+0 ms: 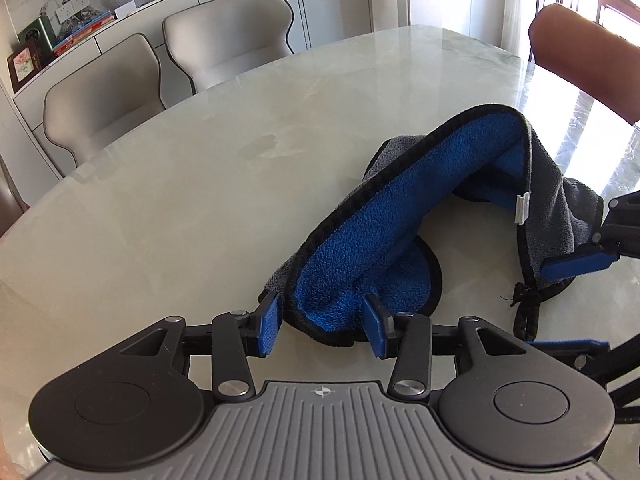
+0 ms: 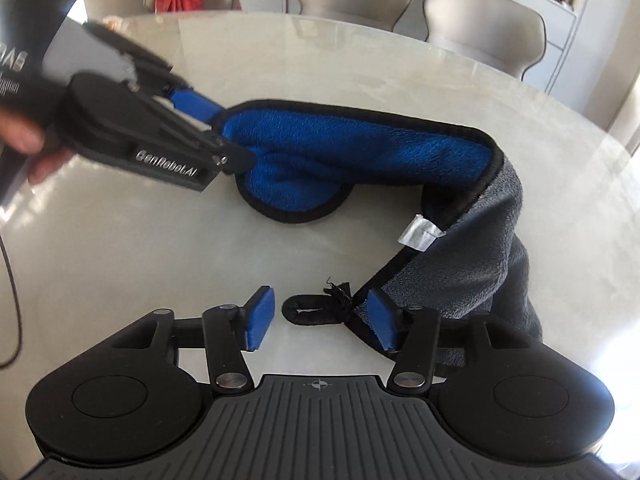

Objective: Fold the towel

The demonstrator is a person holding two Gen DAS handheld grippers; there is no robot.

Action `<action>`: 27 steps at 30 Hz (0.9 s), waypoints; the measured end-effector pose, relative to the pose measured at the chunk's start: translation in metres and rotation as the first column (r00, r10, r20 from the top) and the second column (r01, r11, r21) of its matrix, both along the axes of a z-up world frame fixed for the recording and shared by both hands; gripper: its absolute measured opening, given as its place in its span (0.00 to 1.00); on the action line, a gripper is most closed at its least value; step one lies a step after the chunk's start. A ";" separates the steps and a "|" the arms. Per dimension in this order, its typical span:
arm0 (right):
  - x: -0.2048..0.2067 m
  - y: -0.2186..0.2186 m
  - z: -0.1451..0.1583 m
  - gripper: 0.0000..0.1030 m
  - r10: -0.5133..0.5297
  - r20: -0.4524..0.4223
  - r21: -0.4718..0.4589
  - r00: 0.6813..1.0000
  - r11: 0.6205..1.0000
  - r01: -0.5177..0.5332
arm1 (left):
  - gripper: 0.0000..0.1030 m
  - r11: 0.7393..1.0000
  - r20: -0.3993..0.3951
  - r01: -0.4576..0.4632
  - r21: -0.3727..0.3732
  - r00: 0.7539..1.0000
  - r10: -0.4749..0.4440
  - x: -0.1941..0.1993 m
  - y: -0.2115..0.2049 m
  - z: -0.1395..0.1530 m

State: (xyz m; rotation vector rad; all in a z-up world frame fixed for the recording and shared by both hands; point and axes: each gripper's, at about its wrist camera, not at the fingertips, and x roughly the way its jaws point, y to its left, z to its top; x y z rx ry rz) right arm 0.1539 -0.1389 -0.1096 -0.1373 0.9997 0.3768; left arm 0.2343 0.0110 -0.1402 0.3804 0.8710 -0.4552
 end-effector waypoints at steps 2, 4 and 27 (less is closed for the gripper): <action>0.001 -0.004 0.000 0.53 -0.008 -0.002 0.008 1.000 1.000 0.008 | 0.45 1.000 -0.007 0.001 -0.004 1.000 -0.001 0.001 0.002 -0.002; 0.002 -0.007 0.000 0.53 -0.016 -0.003 0.016 1.000 1.000 0.016 | 0.45 1.000 -0.011 0.001 -0.006 1.000 -0.002 0.002 0.002 -0.003; -0.002 -0.074 0.059 0.08 -0.072 0.099 0.036 0.992 0.997 0.069 | 0.08 0.994 0.170 -0.091 -0.055 0.981 0.099 -0.014 0.028 0.062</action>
